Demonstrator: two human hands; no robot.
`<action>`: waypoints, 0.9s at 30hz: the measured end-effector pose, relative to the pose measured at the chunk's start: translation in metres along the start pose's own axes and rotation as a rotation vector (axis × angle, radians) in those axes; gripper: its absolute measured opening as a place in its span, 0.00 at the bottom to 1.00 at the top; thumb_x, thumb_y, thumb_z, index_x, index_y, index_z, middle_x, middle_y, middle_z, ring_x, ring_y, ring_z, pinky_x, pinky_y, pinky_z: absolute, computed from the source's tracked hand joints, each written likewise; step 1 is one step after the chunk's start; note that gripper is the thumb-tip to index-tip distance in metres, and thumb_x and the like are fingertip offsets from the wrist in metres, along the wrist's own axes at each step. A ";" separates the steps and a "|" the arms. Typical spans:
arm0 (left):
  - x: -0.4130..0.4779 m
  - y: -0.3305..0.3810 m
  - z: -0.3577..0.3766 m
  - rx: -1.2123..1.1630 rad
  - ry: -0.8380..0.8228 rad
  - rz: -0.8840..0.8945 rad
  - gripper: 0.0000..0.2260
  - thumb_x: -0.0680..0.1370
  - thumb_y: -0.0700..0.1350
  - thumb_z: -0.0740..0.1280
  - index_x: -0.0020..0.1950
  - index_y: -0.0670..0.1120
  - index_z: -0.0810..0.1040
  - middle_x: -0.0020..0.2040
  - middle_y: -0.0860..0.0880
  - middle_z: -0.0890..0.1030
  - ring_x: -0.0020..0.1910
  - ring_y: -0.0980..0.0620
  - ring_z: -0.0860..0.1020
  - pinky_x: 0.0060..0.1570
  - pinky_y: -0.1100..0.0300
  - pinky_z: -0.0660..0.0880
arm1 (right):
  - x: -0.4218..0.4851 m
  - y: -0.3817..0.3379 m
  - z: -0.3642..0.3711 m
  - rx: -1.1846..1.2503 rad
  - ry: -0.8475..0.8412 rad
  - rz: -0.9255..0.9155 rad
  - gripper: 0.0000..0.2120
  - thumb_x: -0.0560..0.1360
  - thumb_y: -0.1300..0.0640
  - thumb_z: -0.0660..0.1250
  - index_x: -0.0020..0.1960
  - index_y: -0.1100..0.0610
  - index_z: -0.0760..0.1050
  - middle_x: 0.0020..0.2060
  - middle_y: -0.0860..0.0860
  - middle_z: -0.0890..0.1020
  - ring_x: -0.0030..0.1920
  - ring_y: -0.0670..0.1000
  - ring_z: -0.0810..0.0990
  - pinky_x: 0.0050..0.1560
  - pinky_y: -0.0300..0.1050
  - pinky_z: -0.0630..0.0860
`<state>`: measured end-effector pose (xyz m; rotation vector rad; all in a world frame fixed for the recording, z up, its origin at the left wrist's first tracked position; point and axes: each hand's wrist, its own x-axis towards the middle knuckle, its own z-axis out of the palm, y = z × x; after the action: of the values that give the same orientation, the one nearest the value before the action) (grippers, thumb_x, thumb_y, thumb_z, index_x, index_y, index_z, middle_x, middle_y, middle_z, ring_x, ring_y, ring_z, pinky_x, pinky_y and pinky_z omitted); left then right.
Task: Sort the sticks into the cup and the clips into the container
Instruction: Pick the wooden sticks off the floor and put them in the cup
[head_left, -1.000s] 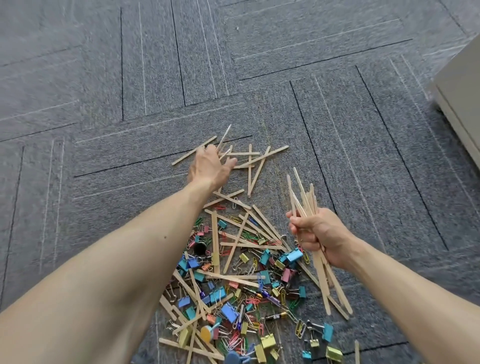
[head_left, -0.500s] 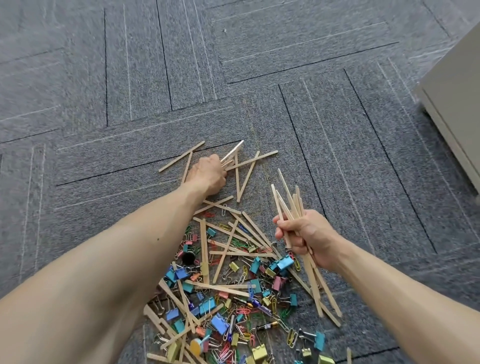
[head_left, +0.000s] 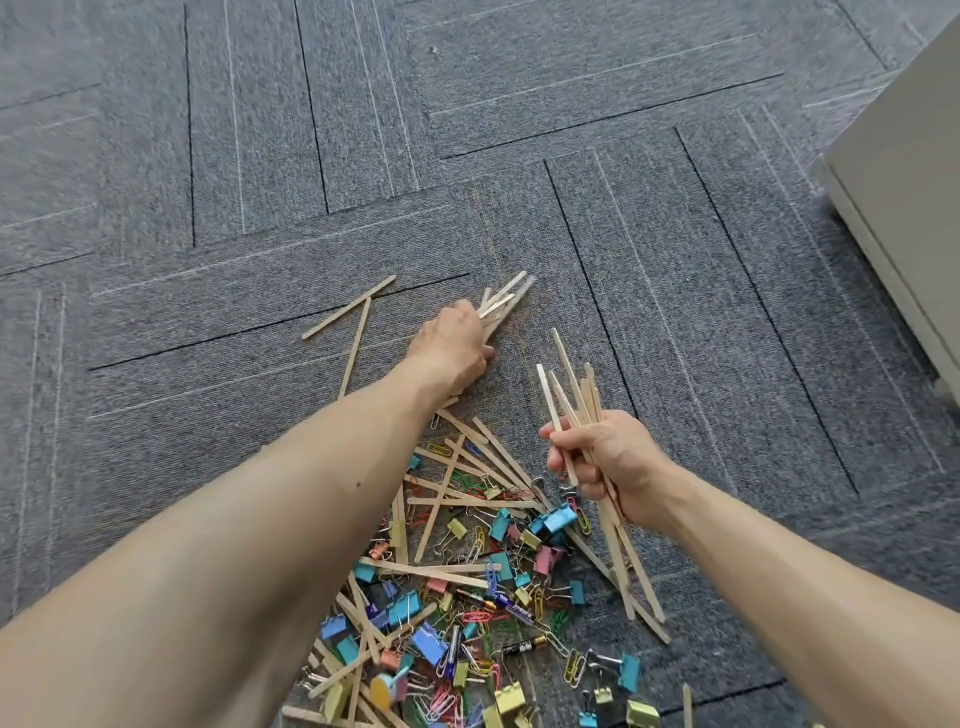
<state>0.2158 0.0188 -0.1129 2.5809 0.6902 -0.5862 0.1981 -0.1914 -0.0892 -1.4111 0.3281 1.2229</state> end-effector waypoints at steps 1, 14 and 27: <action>-0.001 0.001 0.001 0.026 -0.008 0.023 0.13 0.79 0.44 0.67 0.58 0.39 0.69 0.47 0.45 0.75 0.45 0.47 0.77 0.50 0.48 0.78 | 0.000 0.000 0.000 0.001 0.000 0.001 0.07 0.78 0.67 0.62 0.54 0.68 0.77 0.30 0.55 0.80 0.22 0.46 0.66 0.18 0.36 0.62; -0.017 -0.001 -0.010 -0.001 -0.217 0.104 0.09 0.84 0.46 0.58 0.54 0.40 0.69 0.43 0.47 0.73 0.35 0.53 0.71 0.33 0.60 0.71 | -0.006 -0.015 -0.011 -0.082 -0.007 -0.019 0.10 0.79 0.62 0.65 0.55 0.67 0.77 0.30 0.53 0.80 0.24 0.46 0.67 0.19 0.36 0.63; -0.077 0.021 -0.091 -0.933 -0.325 0.025 0.04 0.83 0.36 0.56 0.54 0.42 0.68 0.42 0.47 0.72 0.38 0.53 0.71 0.41 0.59 0.73 | -0.039 -0.087 -0.004 -0.271 0.021 -0.207 0.14 0.79 0.49 0.65 0.40 0.57 0.72 0.26 0.48 0.73 0.24 0.46 0.67 0.25 0.40 0.66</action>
<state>0.1930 0.0165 0.0061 1.5868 0.6154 -0.4934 0.2520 -0.1873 -0.0104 -1.6469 0.0278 1.1118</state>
